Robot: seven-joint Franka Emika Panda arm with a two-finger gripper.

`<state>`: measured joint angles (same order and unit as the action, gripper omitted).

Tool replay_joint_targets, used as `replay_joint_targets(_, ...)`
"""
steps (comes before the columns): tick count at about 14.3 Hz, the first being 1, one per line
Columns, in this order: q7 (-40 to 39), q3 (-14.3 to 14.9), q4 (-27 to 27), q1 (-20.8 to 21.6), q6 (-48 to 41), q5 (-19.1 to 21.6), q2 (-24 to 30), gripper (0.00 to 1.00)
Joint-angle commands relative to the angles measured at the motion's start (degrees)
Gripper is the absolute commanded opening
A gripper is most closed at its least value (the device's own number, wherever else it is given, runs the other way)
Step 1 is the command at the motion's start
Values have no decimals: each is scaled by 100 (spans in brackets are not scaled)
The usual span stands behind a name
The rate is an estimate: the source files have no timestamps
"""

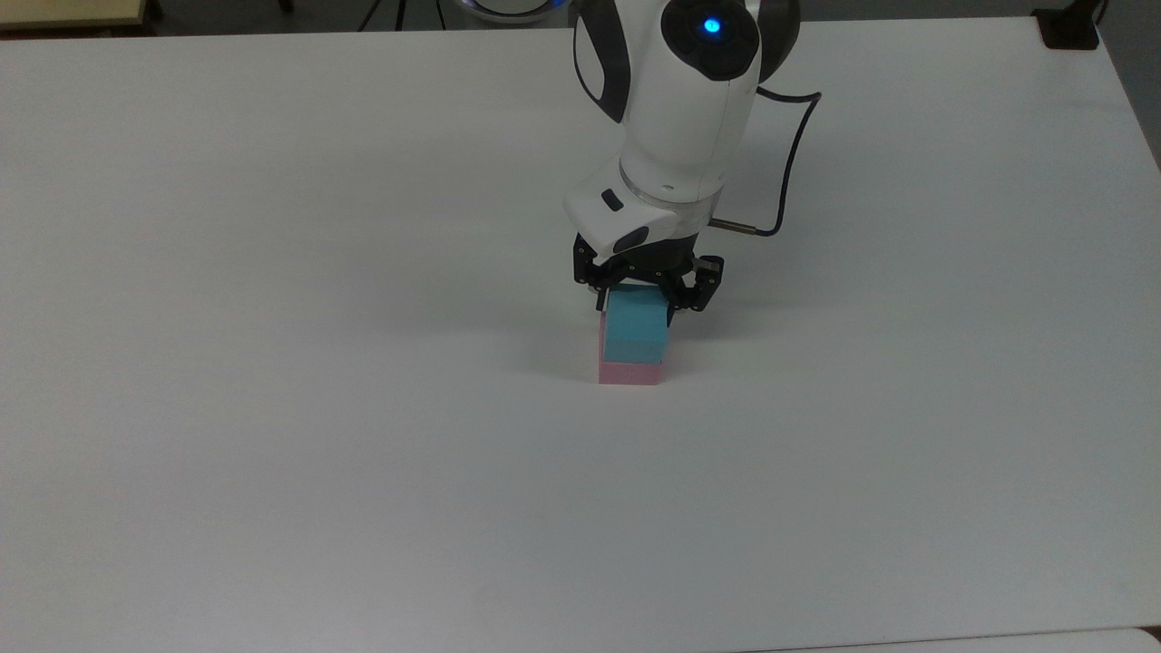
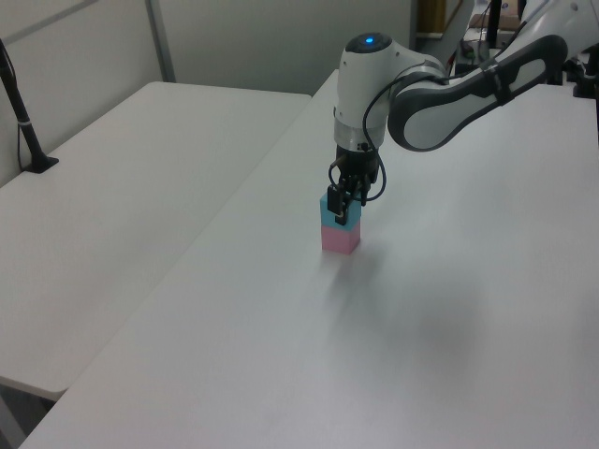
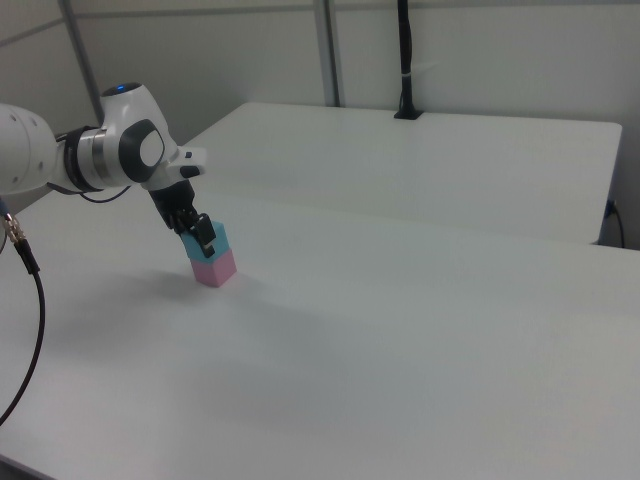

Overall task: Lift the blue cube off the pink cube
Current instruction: 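Close the gripper around the light blue cube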

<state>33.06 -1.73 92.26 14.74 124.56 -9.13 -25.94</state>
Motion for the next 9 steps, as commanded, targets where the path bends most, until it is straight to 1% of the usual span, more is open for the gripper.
replay_joint_targets(1, 104, 41, -33, 46, 16, -98, 36, 84)
replay_joint_targets(2, 87, 32, -33, 46, 16, -98, 36, 76)
replay_joint_targets(3, 52, 41, -50, 37, 16, -107, 28, 65)
replay_joint_targets(4, -44, 32, -50, 37, 16, -98, 36, 47)
replay_joint_targets(5, -106, 41, -50, 20, 7, -89, 62, 39)
replay_joint_targets(6, -150, 32, -59, -6, -1, -80, 97, 37)
replay_joint_targets(9, -326, 41, -59, -260, -28, -28, 326, 38)
